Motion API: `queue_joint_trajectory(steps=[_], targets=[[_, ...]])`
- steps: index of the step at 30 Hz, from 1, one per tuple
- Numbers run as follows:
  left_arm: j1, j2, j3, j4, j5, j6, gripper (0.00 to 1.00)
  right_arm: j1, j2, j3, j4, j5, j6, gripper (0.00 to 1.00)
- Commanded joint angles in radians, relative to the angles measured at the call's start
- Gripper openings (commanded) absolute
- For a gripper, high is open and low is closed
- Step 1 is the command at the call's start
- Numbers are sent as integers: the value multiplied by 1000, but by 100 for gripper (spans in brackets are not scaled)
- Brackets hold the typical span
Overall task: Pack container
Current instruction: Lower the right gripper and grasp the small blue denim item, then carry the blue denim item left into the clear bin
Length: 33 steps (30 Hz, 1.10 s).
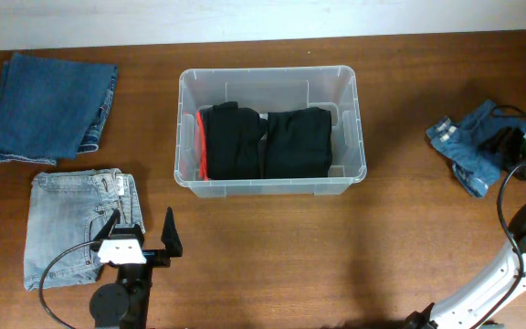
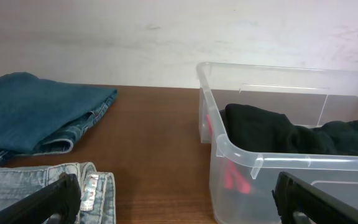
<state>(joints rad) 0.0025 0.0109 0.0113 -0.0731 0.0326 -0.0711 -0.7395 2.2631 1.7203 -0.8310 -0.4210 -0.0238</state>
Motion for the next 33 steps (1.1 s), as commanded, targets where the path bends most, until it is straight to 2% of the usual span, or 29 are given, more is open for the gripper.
queue_joint_trajectory(steps=[1,4,8,10,11,12,16,20,23,27,33], targets=[[4,-4,-2,-7,-3,8,99,13,51,-19,-7,11,6,57],[4,-4,-2,-7,-3,8,99,13,51,-19,-10,11,6,47],[4,-4,-2,-7,-3,8,99,13,51,-19,-13,11,6,40],[4,-4,-2,-7,-3,8,100,12,51,-18,-16,11,7,27],[4,-4,-2,-7,-3,8,99,12,51,-18,-18,11,15,15],[4,-4,-2,-7,-3,8,99,12,51,-18,-21,11,26,9],[4,-4,-2,-7,-3,8,99,12,45,-3,-43,6,40,4],[4,-4,-2,-7,-3,8,99,12,22,70,-114,-32,39,4],[4,-4,-2,-7,-3,8,100,12,-6,169,-185,-230,38,4],[4,-4,-2,-7,-3,8,99,22,-46,294,-277,-627,21,4],[4,-4,-2,-7,-3,8,99,106,-94,449,-486,-713,-8,4]])
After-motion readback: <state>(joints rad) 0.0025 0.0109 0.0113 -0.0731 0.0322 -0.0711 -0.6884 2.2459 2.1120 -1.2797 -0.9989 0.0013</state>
